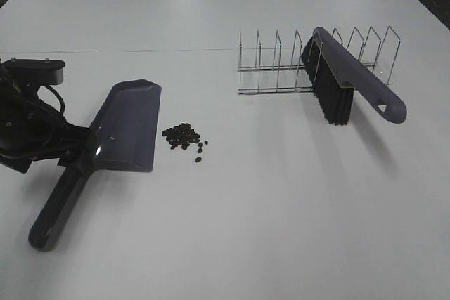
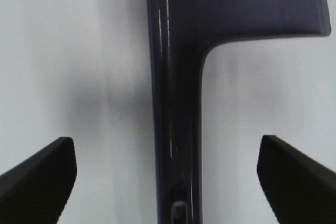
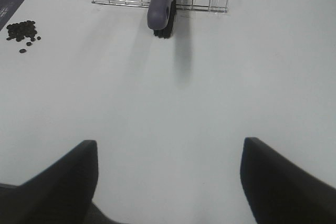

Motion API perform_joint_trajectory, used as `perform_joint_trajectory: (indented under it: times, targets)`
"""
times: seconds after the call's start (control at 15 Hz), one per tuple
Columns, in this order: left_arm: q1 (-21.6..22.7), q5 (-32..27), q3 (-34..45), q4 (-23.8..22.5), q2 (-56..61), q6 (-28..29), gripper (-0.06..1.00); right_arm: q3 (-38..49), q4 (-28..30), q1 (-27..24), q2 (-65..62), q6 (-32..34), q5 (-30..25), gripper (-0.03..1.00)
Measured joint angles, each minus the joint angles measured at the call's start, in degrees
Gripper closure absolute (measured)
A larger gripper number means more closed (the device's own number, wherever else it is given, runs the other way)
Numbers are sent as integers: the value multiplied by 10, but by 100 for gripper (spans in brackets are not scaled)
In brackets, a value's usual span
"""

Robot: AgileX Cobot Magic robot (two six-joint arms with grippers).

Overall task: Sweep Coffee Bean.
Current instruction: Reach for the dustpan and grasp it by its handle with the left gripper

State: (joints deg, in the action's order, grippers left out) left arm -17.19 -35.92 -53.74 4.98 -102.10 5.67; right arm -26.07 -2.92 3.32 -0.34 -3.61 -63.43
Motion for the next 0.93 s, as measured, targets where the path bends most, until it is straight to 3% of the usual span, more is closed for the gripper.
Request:
perform_joint_trajectory:
  times: [0.2,0.6,0.93]
  targets:
    - [0,-6,-28,-1,-33,3,19,0,0,0,0,0,0,31]
    - [0,13,-32,-1,-89,0,21,0,0,0,0,0,0,31]
    - [0,21,-62,-1,-117,-1,31,0,0,0,0,0,0,31]
